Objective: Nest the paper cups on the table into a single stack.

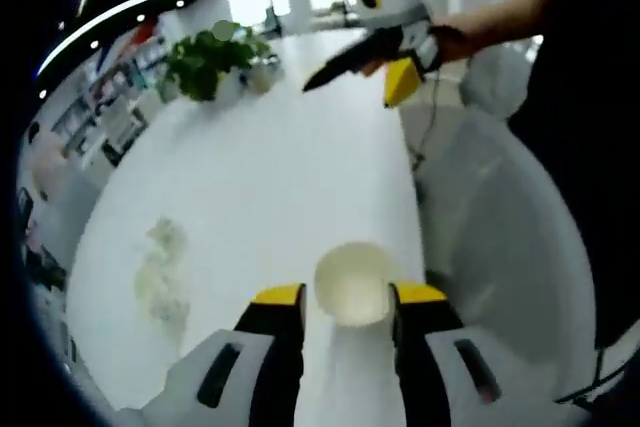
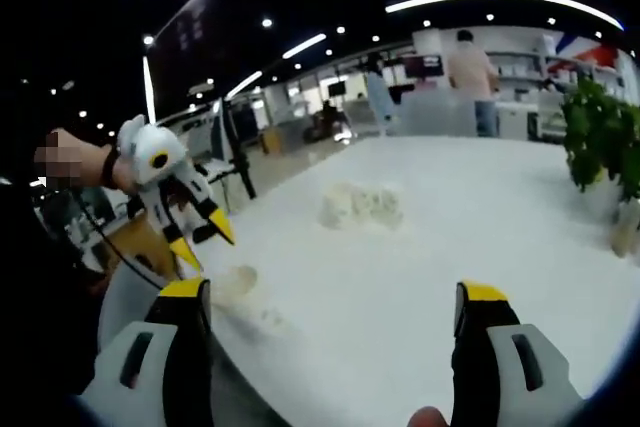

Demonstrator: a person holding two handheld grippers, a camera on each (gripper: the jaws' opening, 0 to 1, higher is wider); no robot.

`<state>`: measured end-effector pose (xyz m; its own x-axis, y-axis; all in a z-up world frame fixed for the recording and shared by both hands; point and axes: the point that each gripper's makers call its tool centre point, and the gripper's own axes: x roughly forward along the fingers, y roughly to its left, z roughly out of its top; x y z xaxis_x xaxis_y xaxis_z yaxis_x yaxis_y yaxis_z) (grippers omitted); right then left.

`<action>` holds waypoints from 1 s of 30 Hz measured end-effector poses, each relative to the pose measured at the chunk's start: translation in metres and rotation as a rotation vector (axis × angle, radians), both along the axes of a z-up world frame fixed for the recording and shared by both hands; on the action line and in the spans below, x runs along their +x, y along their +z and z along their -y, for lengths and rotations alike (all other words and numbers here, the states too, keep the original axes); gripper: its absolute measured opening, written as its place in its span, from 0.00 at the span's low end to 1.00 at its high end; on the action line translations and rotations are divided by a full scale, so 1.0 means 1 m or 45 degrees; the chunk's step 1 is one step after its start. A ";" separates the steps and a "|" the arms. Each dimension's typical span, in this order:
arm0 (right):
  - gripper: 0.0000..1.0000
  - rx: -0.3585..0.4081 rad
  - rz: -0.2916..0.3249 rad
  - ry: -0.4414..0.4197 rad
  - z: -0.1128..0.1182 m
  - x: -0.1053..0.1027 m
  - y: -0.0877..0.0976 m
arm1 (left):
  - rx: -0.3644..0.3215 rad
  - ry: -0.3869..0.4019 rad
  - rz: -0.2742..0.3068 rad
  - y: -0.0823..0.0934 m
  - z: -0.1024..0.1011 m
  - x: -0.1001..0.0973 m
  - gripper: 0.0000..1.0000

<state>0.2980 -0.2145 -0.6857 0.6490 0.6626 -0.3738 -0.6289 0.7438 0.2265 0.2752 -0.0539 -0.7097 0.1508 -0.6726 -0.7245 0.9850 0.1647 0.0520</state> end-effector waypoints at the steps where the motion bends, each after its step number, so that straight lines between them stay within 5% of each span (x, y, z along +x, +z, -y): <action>1: 1.00 -0.002 -0.001 0.003 -0.001 0.000 0.000 | -0.036 0.056 -0.015 0.002 -0.002 0.004 0.36; 17: 1.00 -0.032 -0.002 0.028 -0.007 0.003 0.002 | -0.341 0.462 0.020 0.028 -0.036 0.044 0.63; 30: 1.00 -0.048 -0.004 0.043 -0.012 0.003 0.002 | -0.405 0.619 0.025 0.025 -0.064 0.048 0.89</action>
<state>0.3008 -0.2030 -0.6834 0.6255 0.6694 -0.4009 -0.6531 0.7303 0.2004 0.3231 0.0099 -0.6842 0.5083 -0.7068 -0.4920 0.7915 0.6086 -0.0565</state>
